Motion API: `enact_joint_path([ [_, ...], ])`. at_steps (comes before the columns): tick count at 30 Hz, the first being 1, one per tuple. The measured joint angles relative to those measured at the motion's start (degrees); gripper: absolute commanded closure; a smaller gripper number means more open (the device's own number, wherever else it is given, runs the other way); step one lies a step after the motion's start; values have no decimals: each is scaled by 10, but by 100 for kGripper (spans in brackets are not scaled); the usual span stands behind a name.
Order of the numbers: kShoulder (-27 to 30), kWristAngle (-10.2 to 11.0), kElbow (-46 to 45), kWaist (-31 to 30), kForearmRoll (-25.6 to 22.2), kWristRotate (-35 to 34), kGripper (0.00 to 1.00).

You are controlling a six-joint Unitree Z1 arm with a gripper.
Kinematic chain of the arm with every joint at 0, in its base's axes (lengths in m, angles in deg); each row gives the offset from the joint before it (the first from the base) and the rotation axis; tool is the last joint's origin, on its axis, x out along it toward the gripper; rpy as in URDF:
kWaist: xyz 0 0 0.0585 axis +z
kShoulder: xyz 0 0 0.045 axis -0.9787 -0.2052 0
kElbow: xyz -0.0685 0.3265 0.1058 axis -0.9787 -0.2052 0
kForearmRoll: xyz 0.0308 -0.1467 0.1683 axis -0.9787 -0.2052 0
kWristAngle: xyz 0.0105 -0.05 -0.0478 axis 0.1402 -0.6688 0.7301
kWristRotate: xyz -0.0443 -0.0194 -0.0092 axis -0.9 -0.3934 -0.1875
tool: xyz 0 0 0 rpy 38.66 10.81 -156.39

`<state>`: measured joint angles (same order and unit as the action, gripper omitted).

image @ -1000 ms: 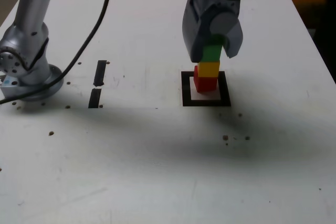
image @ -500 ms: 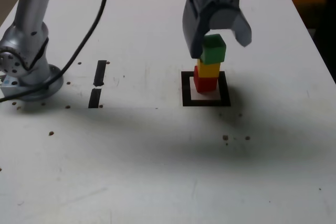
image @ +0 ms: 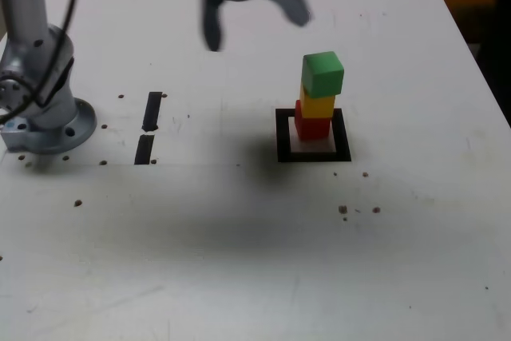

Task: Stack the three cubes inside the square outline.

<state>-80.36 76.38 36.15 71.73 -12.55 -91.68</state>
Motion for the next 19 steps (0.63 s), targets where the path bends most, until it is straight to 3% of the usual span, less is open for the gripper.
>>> enact_joint_path([
  [7, 117, 7, -154, 0, 113, 45, 0],
  [13, 133, 17, -273, 0, 199, 49, 0],
  [19, 162, 29, -410, 0, 250, 45, 0],
])
